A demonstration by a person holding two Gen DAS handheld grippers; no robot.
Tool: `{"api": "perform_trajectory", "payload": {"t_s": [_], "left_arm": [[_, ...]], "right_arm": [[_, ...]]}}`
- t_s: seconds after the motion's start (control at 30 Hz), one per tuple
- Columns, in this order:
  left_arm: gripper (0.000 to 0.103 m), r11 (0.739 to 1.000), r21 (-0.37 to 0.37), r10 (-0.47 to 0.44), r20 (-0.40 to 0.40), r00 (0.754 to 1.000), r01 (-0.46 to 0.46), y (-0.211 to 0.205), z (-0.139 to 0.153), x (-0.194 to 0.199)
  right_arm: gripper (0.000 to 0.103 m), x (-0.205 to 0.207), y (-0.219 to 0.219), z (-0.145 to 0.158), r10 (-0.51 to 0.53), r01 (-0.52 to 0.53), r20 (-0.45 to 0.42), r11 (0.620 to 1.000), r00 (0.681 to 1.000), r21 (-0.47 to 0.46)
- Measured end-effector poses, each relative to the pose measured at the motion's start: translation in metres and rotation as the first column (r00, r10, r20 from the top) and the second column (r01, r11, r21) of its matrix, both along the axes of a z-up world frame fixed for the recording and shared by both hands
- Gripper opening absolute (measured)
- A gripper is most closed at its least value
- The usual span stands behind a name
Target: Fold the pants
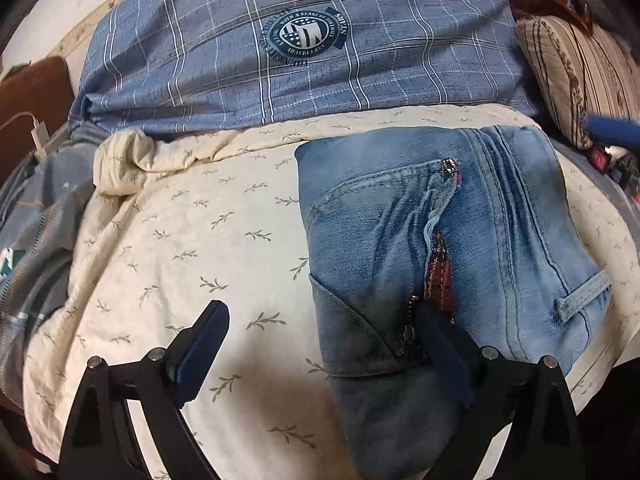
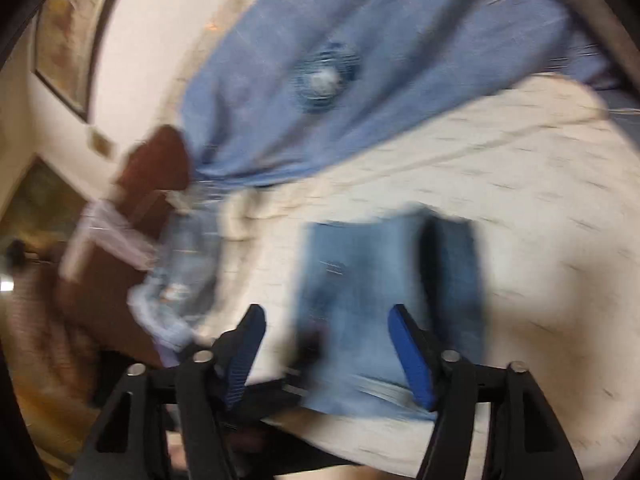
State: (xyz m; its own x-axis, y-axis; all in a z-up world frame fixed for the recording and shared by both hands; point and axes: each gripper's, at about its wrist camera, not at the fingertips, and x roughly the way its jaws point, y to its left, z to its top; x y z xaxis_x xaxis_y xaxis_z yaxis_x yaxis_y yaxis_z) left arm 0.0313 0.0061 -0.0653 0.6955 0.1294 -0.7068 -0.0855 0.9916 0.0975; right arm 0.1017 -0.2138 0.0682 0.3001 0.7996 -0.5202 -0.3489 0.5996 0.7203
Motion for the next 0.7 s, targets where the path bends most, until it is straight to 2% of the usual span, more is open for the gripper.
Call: {"api": "perform_trajectory", "payload": {"t_s": [0.07, 0.13, 0.17, 0.2, 0.23, 0.27, 0.37, 0.43, 0.47, 0.53, 0.57, 0.6, 0.67, 0.7], "left_arm": [[0.095, 1.000, -0.013, -0.005, -0.003, 1.000, 0.005, 0.009, 0.002, 0.008], [0.095, 0.999, -0.033, -0.022, 0.008, 1.000, 0.023, 0.010, 0.003, 0.007], [0.095, 0.997, -0.062, -0.037, 0.017, 0.999, 0.038, 0.013, 0.004, 0.008], [0.095, 0.994, -0.099, -0.047, 0.026, 0.999, 0.050, 0.016, 0.007, 0.006], [0.095, 0.989, -0.137, -0.054, 0.053, 0.997, 0.061, 0.022, 0.014, 0.000], [0.095, 0.983, -0.169, -0.052, 0.088, 0.995, 0.067, 0.028, 0.020, -0.005], [0.095, 0.954, -0.298, 0.032, 0.143, 0.989, 0.012, 0.056, 0.030, -0.012], [0.095, 0.933, -0.358, 0.077, 0.077, 0.994, -0.044, 0.070, 0.021, -0.007], [0.095, 0.931, -0.361, 0.075, 0.029, 0.997, -0.060, 0.071, 0.013, -0.002], [0.095, 0.948, -0.317, 0.024, -0.062, 0.998, -0.043, 0.059, -0.005, 0.008], [0.095, 0.963, -0.267, 0.009, -0.064, 0.998, -0.026, 0.049, -0.009, 0.008], [0.095, 0.977, -0.214, 0.010, -0.029, 1.000, -0.016, 0.042, -0.007, 0.005], [0.095, 0.987, -0.161, -0.002, -0.018, 1.000, 0.000, 0.036, -0.002, 0.005], [0.095, 0.986, -0.164, -0.002, -0.021, 1.000, -0.002, 0.037, -0.002, 0.005]], "right_arm": [[0.071, 0.031, 0.020, -0.014, 0.028, -0.027, -0.077, 1.000, 0.997, 0.015], [0.071, 0.063, 0.033, -0.046, -0.015, 0.003, -0.168, 0.997, 0.986, -0.071], [0.068, 0.076, 0.028, -0.074, -0.072, 0.041, -0.240, 0.991, 0.968, -0.130], [0.054, 0.086, 0.024, -0.109, -0.101, 0.061, -0.338, 0.990, 0.936, -0.127], [0.054, 0.085, 0.012, -0.119, -0.126, 0.109, -0.355, 0.992, 0.926, -0.067], [0.048, 0.082, 0.004, -0.116, -0.144, 0.138, -0.358, 0.990, 0.922, -0.041], [0.049, 0.075, 0.011, -0.102, -0.131, 0.097, -0.298, 0.987, 0.946, -0.125], [0.055, 0.070, 0.007, -0.089, -0.135, 0.106, -0.287, 0.988, 0.948, -0.115], [0.060, 0.064, 0.008, -0.076, -0.134, 0.106, -0.249, 0.987, 0.959, -0.124], [0.067, 0.053, 0.020, -0.048, -0.111, 0.086, -0.177, 0.986, 0.978, -0.145], [0.068, 0.047, 0.027, -0.033, -0.069, 0.053, -0.140, 0.992, 0.988, -0.118], [0.069, 0.041, 0.031, -0.024, -0.035, 0.024, -0.127, 0.996, 0.991, -0.090], [0.070, 0.043, 0.047, -0.012, 0.017, -0.021, -0.120, 0.999, 0.993, -0.033], [0.071, 0.048, 0.057, -0.011, 0.061, -0.058, -0.135, 0.998, 0.989, 0.029]]}}
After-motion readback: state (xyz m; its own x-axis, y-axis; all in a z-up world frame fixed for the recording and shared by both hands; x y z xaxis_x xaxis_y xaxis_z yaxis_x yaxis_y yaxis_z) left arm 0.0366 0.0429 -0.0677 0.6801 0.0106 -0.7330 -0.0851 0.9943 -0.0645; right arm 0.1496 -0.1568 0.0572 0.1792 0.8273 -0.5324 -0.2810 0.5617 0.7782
